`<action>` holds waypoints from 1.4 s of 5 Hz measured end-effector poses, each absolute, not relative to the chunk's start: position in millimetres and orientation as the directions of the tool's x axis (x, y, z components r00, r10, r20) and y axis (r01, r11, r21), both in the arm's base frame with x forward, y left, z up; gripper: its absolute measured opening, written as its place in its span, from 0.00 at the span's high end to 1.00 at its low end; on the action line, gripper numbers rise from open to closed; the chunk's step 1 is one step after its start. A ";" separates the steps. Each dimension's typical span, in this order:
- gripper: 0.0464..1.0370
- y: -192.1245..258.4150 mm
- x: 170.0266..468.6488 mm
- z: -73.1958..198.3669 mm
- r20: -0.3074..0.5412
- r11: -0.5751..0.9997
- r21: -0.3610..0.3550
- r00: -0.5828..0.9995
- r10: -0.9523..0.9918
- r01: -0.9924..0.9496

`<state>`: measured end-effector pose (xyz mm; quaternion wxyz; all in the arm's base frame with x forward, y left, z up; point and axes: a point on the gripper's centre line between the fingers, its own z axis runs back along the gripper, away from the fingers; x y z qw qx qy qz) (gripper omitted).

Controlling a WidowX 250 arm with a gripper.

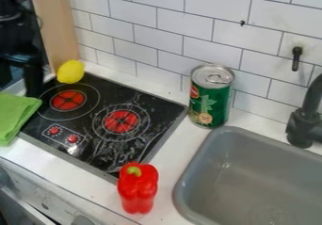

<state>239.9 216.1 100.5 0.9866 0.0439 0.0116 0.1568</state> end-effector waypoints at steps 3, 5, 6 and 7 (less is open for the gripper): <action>0.04 270.2 207.6 77.7 -0.137 0.923 0.124 0.915 0.378 -0.363; 0.04 246.6 202.2 39.8 -0.111 0.949 -0.047 0.946 0.305 -0.312; 0.04 241.5 202.7 29.4 -0.123 0.949 -0.001 0.941 0.314 -0.317; 0.04 233.8 212.3 30.3 -0.117 0.951 0.001 0.945 0.307 -0.309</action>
